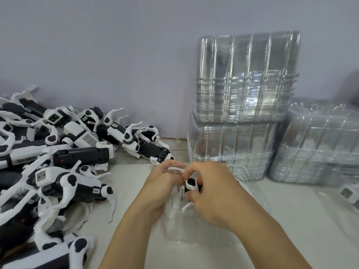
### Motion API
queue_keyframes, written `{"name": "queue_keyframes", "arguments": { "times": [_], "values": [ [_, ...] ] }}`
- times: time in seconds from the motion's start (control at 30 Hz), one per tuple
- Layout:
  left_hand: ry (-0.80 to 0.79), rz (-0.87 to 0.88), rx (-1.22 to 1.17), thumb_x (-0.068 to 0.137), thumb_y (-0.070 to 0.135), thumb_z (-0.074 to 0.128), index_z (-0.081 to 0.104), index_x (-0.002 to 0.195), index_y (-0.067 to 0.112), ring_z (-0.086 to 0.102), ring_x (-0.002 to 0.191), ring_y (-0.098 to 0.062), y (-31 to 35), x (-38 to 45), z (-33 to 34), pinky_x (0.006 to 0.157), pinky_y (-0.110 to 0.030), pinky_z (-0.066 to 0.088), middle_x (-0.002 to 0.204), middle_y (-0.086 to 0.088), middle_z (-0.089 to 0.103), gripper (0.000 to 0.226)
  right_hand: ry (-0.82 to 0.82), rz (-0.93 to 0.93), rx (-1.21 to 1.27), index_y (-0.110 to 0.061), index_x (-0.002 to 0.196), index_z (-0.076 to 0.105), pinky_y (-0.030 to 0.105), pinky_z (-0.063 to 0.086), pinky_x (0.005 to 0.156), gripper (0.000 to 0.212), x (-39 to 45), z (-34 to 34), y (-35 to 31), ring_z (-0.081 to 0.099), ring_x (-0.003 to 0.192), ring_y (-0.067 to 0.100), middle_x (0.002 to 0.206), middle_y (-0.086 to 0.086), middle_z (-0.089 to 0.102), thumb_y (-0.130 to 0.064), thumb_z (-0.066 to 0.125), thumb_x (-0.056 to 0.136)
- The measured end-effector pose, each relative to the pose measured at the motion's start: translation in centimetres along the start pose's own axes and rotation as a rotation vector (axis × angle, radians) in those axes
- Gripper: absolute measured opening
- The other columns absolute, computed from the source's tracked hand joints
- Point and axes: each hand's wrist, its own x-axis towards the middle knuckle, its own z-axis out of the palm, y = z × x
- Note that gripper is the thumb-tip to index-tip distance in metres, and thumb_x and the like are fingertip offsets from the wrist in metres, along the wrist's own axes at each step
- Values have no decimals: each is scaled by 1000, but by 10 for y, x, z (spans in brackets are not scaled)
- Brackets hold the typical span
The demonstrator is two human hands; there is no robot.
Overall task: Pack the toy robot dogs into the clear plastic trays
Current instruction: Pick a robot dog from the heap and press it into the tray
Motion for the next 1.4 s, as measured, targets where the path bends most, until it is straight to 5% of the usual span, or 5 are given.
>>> {"name": "queue_keyframes", "arguments": {
  "times": [0.23,0.43,0.77,1.03,1.4],
  "values": [
    [-3,-10,-15,57,0,56,72,97,12,61,78,-31,-4,5,-3,62,-34,47,107,-29,64,45,52,30,49,-39,98,57,16,40,63,34,0,3,-1,46,71,-1,96,-14,45,-28,83,80],
    [7,-4,4,56,-1,57,73,95,13,63,82,-31,-1,1,-2,80,-48,51,104,-31,63,44,-45,-58,-16,-37,110,64,13,38,64,26,-2,-14,2,52,72,0,100,-12,57,-39,75,86],
    [61,-10,49,51,3,59,76,76,25,53,79,-24,5,-5,5,82,-41,44,91,-8,57,37,77,152,-23,-30,67,74,10,41,51,15,-11,-86,56,51,49,-3,60,-11,56,-30,84,78],
    [68,1,84,52,6,59,76,78,27,54,80,-23,5,-6,5,83,-42,46,94,-8,58,37,-20,189,-65,-34,73,74,9,42,54,15,-14,-84,61,53,61,5,77,-7,58,-29,88,73],
    [164,182,455,81,4,68,70,89,28,65,101,-7,10,-4,2,75,-16,43,102,3,69,26,-131,253,306,-30,91,67,38,63,74,16,-22,-90,76,70,73,24,86,13,66,-17,77,87]
  ]
}}
